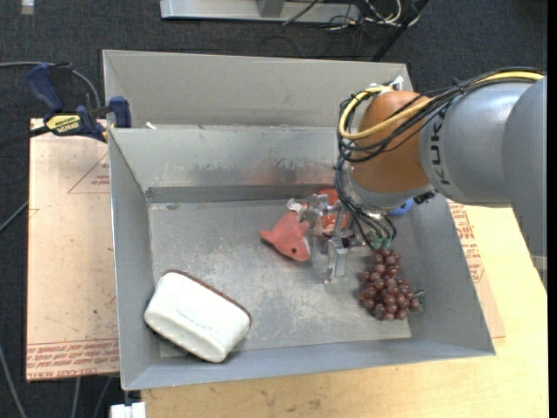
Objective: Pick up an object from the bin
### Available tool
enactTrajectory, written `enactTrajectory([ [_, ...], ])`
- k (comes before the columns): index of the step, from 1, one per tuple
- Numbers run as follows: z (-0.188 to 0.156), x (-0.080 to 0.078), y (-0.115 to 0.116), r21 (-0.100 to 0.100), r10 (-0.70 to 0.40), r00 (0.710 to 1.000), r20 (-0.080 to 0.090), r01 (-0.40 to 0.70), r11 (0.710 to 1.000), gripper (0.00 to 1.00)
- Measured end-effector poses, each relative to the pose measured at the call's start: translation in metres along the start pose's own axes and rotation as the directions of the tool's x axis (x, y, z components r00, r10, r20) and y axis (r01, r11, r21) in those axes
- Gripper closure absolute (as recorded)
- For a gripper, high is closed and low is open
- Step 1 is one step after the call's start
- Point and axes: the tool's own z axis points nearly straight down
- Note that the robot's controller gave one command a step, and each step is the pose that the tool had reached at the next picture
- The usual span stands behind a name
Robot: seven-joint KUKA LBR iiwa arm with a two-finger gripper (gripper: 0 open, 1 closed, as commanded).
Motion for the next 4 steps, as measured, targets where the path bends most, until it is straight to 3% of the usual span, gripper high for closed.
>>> enactTrajectory([
  [3,0.000,0.000,0.000,0.000,0.000,1.000,0.000,0.000,1.000,0.00],
  [4,0.003,-0.007,0.034,0.002,0.072,0.997,0.003,-0.072,0.997,0.00],
])
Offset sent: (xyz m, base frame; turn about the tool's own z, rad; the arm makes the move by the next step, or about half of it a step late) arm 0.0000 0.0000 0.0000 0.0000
